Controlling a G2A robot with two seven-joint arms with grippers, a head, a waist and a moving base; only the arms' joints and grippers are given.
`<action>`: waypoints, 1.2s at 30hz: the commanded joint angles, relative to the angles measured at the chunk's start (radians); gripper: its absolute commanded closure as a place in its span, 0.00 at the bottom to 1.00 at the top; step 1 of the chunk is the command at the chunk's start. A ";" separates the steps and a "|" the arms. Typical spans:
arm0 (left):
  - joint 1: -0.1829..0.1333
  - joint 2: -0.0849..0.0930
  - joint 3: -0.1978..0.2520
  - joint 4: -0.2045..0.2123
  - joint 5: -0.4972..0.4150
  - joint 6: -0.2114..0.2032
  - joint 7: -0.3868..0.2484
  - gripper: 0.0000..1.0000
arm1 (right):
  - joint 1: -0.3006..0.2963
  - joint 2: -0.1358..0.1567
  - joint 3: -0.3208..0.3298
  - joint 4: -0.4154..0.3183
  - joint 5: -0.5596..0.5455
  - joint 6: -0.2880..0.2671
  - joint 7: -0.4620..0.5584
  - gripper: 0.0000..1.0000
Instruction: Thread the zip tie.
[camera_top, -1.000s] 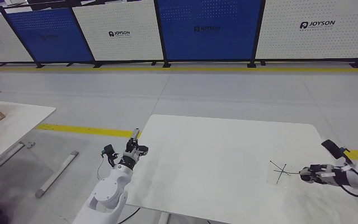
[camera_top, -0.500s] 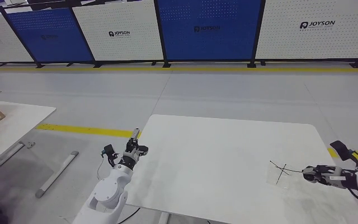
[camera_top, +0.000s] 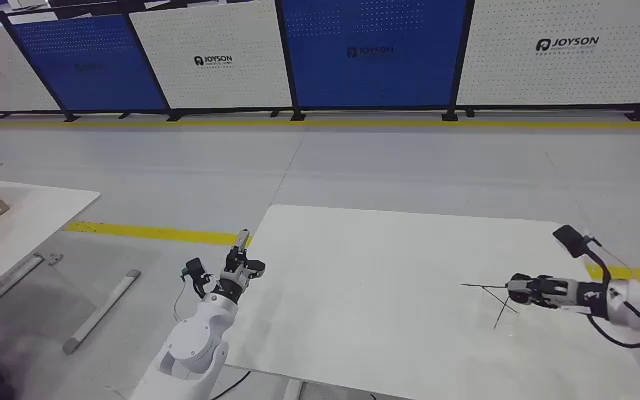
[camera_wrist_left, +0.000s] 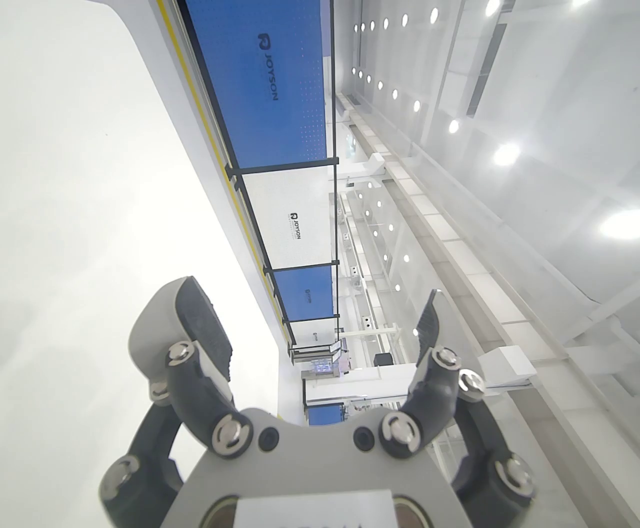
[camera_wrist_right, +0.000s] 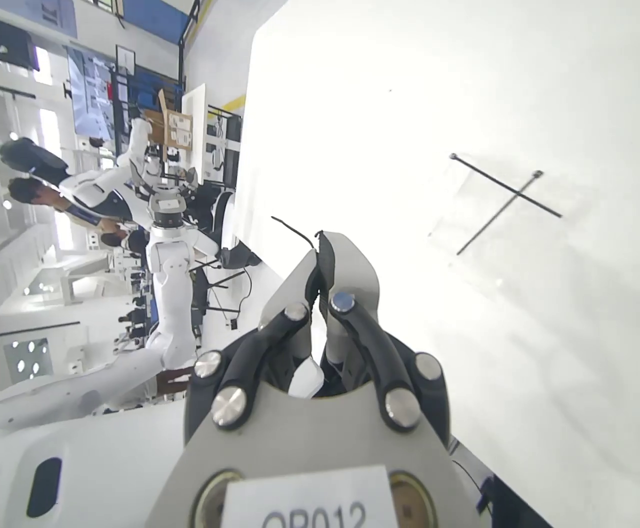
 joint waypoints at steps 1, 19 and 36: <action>0.000 0.000 0.000 0.000 0.000 0.000 0.000 0.00 | 0.055 -0.015 -0.070 0.034 0.010 -0.005 0.031 1.00; 0.000 0.000 0.000 0.000 0.000 0.000 0.000 0.00 | 0.072 -0.034 -0.116 0.062 0.076 -0.106 0.023 1.00; 0.000 0.000 0.000 0.000 0.000 0.000 0.000 0.00 | 0.178 -0.094 -0.284 0.165 0.078 -0.401 0.026 1.00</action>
